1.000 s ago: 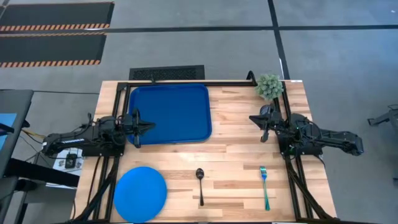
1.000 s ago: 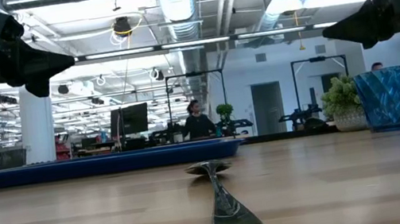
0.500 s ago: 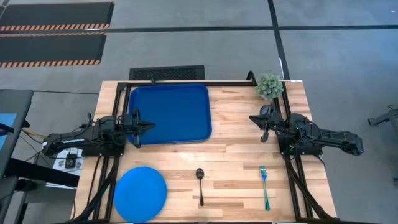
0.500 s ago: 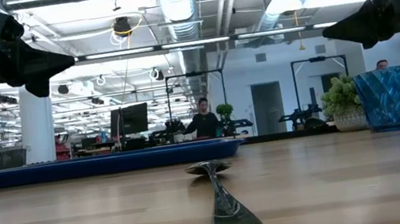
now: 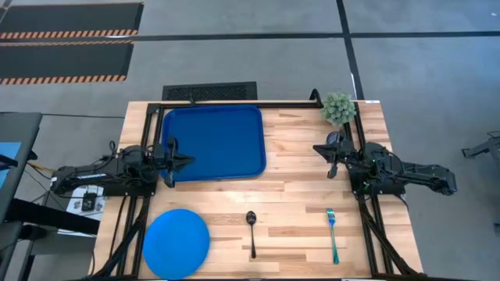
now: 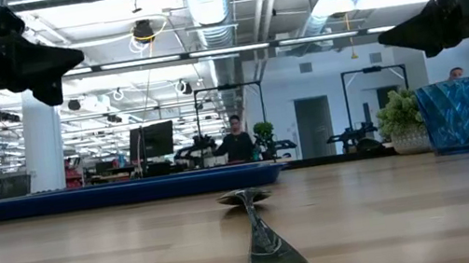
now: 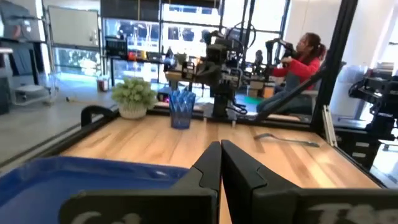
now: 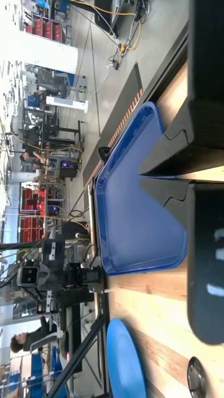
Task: Pick and place plate/cup/fork/spoon on tray
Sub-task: Prepare the blue tray in the middle of the table
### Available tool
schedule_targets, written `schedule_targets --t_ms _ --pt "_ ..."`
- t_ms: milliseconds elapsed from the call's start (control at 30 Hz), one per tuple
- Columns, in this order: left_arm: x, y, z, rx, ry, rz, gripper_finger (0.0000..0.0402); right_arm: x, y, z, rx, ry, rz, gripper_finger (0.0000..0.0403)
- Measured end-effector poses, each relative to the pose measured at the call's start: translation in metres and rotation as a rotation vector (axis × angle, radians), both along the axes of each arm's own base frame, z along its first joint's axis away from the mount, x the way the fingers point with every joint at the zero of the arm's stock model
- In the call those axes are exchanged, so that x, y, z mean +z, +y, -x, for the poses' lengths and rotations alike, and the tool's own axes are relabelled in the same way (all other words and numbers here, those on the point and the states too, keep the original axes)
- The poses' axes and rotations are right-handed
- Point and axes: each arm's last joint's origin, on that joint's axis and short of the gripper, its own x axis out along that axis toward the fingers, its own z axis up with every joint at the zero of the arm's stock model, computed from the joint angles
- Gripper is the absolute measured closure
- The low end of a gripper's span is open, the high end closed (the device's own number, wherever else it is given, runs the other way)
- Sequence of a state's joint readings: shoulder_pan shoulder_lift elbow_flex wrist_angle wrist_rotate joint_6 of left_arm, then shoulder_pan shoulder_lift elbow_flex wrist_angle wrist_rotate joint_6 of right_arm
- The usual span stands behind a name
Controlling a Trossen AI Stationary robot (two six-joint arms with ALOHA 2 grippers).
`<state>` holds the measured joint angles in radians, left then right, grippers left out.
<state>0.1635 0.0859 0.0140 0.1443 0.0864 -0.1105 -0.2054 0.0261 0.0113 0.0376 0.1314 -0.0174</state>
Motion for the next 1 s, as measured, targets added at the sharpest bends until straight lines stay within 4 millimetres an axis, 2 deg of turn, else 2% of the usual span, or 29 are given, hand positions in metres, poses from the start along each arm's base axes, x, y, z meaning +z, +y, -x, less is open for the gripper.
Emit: schedule_targets --t_ms 233,333,600,800,1000 --pt "-0.004 0.001 -0.015 -0.025 0.077 0.072 0.0401 0.0 0.0 0.0 0.0 0.0 0.0 0.036" --pt "0.0 0.001 -0.025 -0.019 0.15 0.082 0.0401 0.0 0.0 0.0 0.001 0.0 0.0 0.036" --pt "0.017 0.0 -0.074 -0.024 0.403 0.072 0.0399 0.0 0.0 0.0 0.0 0.0 0.0 0.036" --pt "0.017 -0.003 -0.115 -0.033 0.66 0.051 0.036 0.0 0.0 0.0 0.0 0.0 0.0 0.036" --pt "0.005 -0.013 -0.148 -0.026 0.822 -0.009 0.0301 0.0 0.0 0.0 0.0 -0.001 0.0 0.036"
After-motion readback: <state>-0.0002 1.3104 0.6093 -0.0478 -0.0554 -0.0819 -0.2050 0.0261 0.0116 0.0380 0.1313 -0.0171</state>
